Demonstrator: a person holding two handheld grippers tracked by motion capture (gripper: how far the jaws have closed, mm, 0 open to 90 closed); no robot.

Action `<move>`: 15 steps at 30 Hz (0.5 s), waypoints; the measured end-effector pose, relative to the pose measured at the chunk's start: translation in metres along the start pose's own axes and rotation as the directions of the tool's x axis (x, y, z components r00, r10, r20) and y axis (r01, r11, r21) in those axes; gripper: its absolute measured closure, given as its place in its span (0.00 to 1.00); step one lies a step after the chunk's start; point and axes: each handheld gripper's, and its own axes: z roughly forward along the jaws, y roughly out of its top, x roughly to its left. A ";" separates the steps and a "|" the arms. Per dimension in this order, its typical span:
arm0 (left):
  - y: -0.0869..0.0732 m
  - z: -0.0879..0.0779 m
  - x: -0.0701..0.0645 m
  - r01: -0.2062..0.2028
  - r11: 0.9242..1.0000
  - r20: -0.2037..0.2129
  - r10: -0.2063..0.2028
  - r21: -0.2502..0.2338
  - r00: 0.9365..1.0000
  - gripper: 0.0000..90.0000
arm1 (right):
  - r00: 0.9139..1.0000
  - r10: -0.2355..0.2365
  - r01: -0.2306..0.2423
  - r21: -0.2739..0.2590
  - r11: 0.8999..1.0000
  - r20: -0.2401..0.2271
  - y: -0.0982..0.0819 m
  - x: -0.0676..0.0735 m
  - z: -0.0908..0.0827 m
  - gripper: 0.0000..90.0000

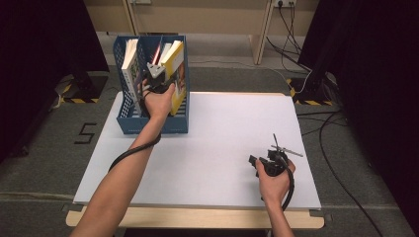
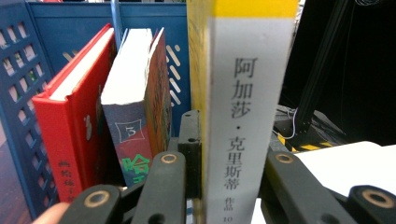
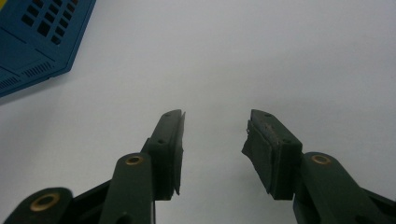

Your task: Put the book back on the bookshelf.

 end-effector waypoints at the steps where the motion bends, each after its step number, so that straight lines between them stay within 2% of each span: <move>1: 0.000 0.001 0.000 -0.001 1.000 0.000 0.001 0.003 1.000 0.84 | 1.000 0.000 0.000 0.005 1.000 0.004 0.000 0.000 0.000 0.62; 9: -0.004 0.007 0.002 -0.003 1.000 0.003 0.003 0.014 1.000 0.84 | 1.000 0.015 -0.014 0.005 1.000 -0.007 0.000 0.001 0.001 0.62; 15: -0.005 0.010 0.002 -0.006 1.000 -0.004 0.006 0.014 1.000 0.84 | 1.000 0.000 0.000 0.008 1.000 -0.004 -0.001 0.001 0.002 0.62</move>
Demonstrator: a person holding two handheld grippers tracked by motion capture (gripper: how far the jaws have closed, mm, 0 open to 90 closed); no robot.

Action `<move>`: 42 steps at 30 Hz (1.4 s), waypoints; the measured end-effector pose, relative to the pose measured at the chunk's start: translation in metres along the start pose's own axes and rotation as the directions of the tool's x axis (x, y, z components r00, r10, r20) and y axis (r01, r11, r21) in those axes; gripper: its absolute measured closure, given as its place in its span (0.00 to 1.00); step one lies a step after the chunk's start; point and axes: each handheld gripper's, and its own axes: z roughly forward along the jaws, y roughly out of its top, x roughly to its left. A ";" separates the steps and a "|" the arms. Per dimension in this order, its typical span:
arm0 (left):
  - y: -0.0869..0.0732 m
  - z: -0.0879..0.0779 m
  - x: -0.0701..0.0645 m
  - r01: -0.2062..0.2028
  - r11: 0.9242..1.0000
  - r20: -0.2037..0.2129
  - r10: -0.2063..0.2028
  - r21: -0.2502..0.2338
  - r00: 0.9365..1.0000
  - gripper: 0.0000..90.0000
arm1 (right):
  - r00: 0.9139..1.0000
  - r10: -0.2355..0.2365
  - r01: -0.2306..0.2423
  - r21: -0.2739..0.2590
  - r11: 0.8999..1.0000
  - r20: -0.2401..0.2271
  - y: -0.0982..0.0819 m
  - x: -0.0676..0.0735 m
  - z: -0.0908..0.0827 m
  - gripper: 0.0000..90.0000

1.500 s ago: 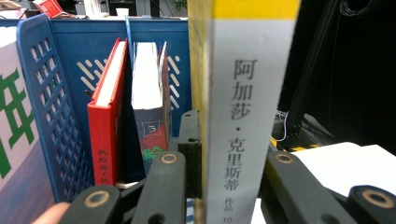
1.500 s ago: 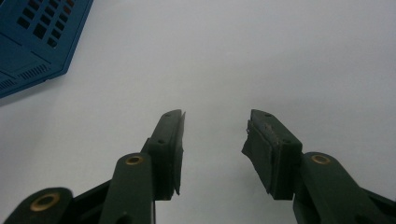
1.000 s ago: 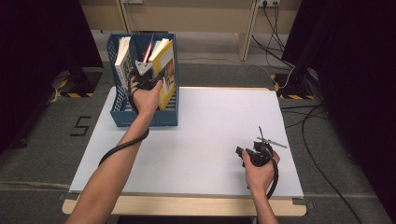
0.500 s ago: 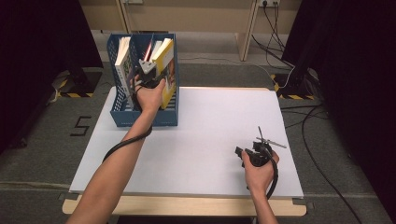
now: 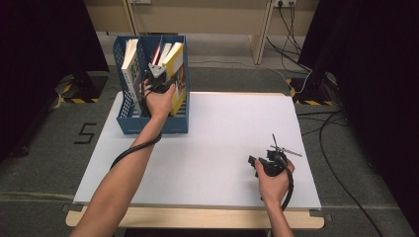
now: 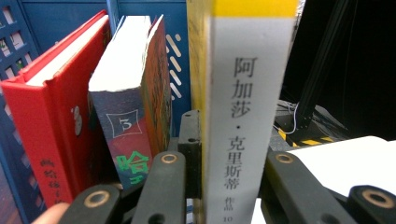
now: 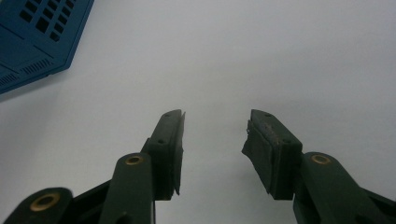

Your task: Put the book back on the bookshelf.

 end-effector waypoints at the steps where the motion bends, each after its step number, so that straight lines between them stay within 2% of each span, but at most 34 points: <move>1: 0.000 0.001 0.000 -0.002 1.000 -0.001 0.002 -0.001 1.000 0.84 | 1.000 0.003 -0.003 0.005 1.000 0.002 0.000 0.000 0.000 0.62; 6: -0.003 0.005 -0.001 -0.006 1.000 -0.002 0.006 0.001 1.000 0.84 | 1.000 0.014 -0.014 0.001 1.000 -0.004 0.001 0.001 -0.001 0.62; 7: -0.004 0.006 -0.001 -0.006 1.000 -0.003 0.006 0.004 1.000 0.84 | 1.000 0.000 0.000 -0.005 1.000 -0.001 0.001 -0.001 -0.001 0.62; 16: -0.008 0.012 -0.001 -0.014 1.000 -0.005 0.014 0.008 1.000 0.84 | 1.000 -0.001 0.001 0.001 1.000 0.003 0.001 -0.001 -0.001 0.62; 23: -0.012 0.016 -0.002 -0.024 1.000 -0.009 0.024 0.015 1.000 0.84 | 1.000 0.015 -0.015 0.007 1.000 -0.001 0.001 0.001 0.000 0.62; 24: -0.012 0.017 -0.002 -0.027 0.999 -0.009 0.027 0.017 1.000 0.84 | 1.000 0.012 -0.012 0.010 1.000 0.000 0.001 0.001 0.000 0.62; 25: -0.013 0.018 -0.001 -0.028 0.999 -0.011 0.028 0.020 1.000 0.84 | 1.000 -0.010 0.010 0.006 1.000 0.004 0.001 0.000 0.000 0.62; 27: -0.014 0.019 -0.001 -0.028 0.999 -0.014 0.028 0.026 1.000 0.84 | 1.000 0.008 -0.008 0.010 1.000 -0.004 0.001 0.001 0.001 0.62; 28: -0.015 0.020 0.000 -0.028 0.999 -0.015 0.029 0.029 0.999 0.84 | 1.000 -0.006 0.006 0.008 1.000 -0.002 0.001 0.000 0.001 0.62; 40: -0.022 0.027 0.000 -0.042 0.998 -0.021 0.043 0.045 0.999 0.84 | 1.000 -0.004 0.004 0.004 1.000 -0.004 0.000 0.000 0.001 0.62; 42: -0.024 0.028 0.000 -0.042 0.998 -0.018 0.043 0.049 0.999 0.84 | 1.000 0.014 -0.014 0.014 1.000 -0.007 0.000 0.001 0.001 0.62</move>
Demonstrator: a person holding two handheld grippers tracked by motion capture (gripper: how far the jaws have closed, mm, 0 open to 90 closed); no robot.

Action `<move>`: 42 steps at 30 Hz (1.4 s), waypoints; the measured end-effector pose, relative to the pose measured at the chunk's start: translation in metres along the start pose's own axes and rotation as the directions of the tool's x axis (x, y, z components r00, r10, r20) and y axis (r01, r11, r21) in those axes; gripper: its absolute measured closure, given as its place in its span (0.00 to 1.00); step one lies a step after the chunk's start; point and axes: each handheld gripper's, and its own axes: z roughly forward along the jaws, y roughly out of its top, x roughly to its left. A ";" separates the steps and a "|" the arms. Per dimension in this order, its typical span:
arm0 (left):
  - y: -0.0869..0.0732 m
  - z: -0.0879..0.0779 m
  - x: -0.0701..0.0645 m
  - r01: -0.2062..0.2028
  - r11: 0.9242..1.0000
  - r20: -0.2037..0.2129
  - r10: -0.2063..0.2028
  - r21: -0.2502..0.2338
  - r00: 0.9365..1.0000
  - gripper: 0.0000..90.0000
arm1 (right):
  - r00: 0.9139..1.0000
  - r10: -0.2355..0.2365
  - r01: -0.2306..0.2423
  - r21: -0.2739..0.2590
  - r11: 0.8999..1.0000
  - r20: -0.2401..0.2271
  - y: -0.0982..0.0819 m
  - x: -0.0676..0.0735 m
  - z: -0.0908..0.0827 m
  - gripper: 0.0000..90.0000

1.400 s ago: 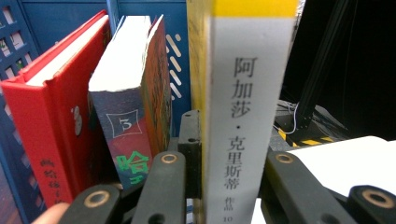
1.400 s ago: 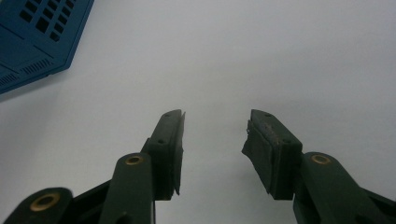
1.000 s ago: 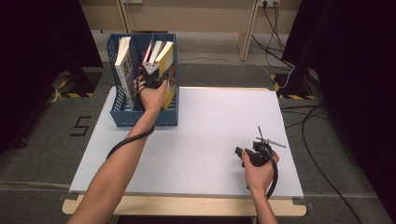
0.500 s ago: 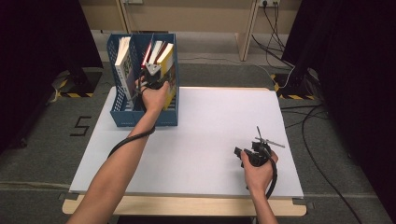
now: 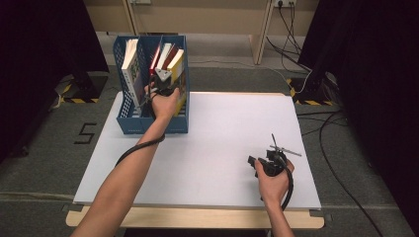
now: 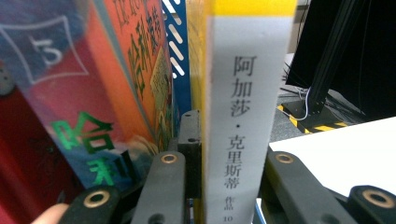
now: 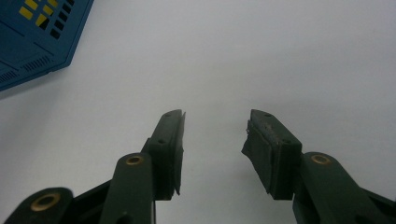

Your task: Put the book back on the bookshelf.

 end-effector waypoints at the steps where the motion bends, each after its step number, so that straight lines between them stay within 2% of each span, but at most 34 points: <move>1: -0.001 0.001 0.000 -0.001 1.000 0.002 0.001 0.004 1.000 0.84 | 1.000 -0.015 0.015 -0.002 1.000 -0.001 0.000 -0.001 0.000 0.62; 4: -0.007 0.002 0.000 0.000 1.000 -0.002 0.000 0.020 1.000 0.84 | 1.000 -0.004 0.004 0.000 1.000 0.000 0.000 0.001 0.000 0.62; 5: -0.008 0.002 0.000 -0.005 1.000 -0.002 0.005 0.022 1.000 0.84 | 1.000 -0.018 0.018 -0.002 1.000 0.003 0.000 0.000 0.000 0.62; 14: -0.008 -0.002 0.003 -0.008 0.998 -0.001 0.008 0.057 1.000 0.83 | 1.000 -0.021 0.021 -0.003 1.000 -0.001 -0.001 0.001 0.000 0.62; 19: -0.010 -0.007 0.003 -0.038 0.996 0.005 0.038 0.079 0.999 0.83 | 1.000 -0.019 0.019 0.002 1.000 -0.003 -0.001 0.002 0.000 0.62; 23: -0.012 -0.011 0.002 -0.071 0.991 0.009 0.070 0.110 0.997 0.82 | 1.000 -0.024 0.024 -0.003 1.000 -0.004 -0.001 0.002 0.000 0.62; 27: -0.014 -0.014 0.001 -0.092 0.990 0.007 0.092 0.102 0.996 0.81 | 1.000 -0.025 0.025 0.002 1.000 -0.002 -0.001 0.003 0.000 0.62; 35: -0.015 -0.018 0.002 -0.073 0.992 0.025 0.071 0.099 0.997 0.80 | 1.000 -0.018 0.018 -0.004 1.000 -0.003 -0.001 0.003 -0.001 0.62; 39: -0.016 -0.030 0.003 -0.037 0.997 0.042 0.034 0.075 0.999 0.78 | 1.000 -0.019 0.019 -0.004 1.000 -0.003 -0.001 0.002 -0.002 0.62; 42: -0.018 -0.039 0.004 -0.027 0.998 0.048 0.024 0.062 0.999 0.78 | 1.000 -0.021 0.021 -0.009 1.000 0.000 -0.001 0.002 -0.003 0.62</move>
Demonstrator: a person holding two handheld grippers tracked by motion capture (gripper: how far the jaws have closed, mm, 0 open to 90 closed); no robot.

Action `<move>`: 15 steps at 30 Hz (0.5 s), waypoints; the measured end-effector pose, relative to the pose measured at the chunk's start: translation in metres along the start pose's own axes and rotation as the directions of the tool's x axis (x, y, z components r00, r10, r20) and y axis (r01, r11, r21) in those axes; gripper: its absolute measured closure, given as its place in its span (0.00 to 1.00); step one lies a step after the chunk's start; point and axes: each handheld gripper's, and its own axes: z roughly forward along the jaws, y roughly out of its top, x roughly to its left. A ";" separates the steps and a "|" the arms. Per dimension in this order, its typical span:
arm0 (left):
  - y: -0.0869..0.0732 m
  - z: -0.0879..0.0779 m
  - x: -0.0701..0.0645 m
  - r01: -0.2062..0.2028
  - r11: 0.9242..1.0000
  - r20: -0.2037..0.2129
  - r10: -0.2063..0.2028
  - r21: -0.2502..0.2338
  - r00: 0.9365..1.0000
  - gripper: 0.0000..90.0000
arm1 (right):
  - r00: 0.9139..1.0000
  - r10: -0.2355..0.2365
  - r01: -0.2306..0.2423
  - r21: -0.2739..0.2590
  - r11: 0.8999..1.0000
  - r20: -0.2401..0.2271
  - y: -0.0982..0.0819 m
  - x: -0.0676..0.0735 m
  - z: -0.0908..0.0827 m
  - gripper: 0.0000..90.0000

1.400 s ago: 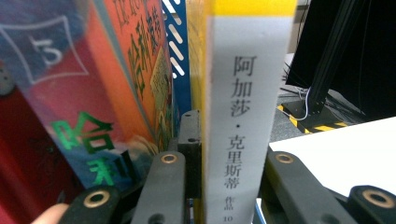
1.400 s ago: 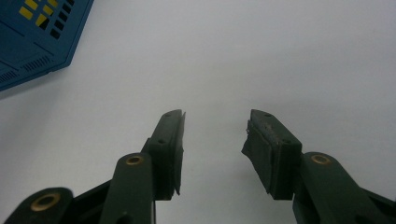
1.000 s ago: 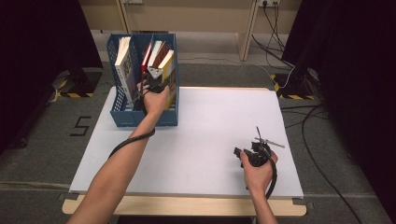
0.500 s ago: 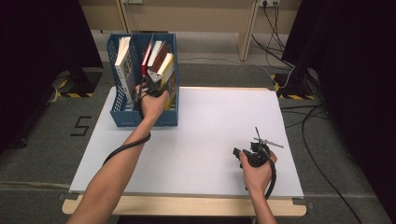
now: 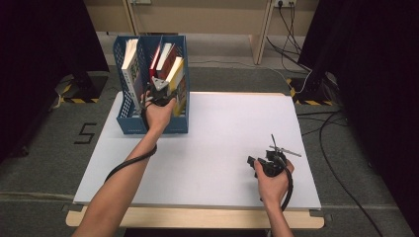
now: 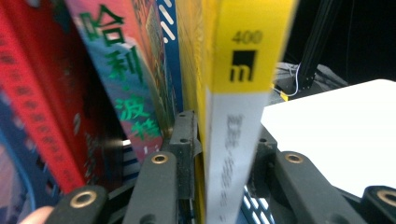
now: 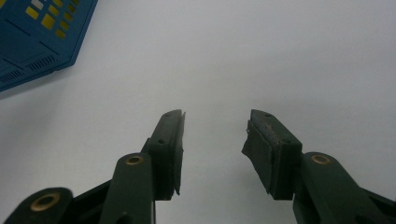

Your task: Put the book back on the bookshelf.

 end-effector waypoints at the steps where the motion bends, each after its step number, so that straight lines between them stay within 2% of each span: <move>1: -0.001 -0.003 0.001 -0.002 1.000 -0.002 0.002 -0.001 1.000 0.78 | 1.000 0.000 0.000 -0.001 1.000 0.000 0.000 0.000 0.000 0.62; 7: -0.004 -0.014 0.000 0.010 1.000 -0.003 -0.010 0.001 1.000 0.82 | 1.000 0.003 -0.003 0.000 1.000 0.000 -0.001 0.002 0.000 0.62; 10: -0.004 -0.014 -0.002 0.007 1.000 -0.014 -0.007 0.004 1.000 0.83 | 1.000 -0.007 0.007 0.004 1.000 0.001 -0.002 0.001 0.001 0.62; 15: -0.001 -0.009 -0.007 -0.005 1.000 -0.034 0.005 0.008 0.999 0.84 | 1.000 0.008 -0.008 0.010 1.000 0.000 -0.001 0.001 0.002 0.62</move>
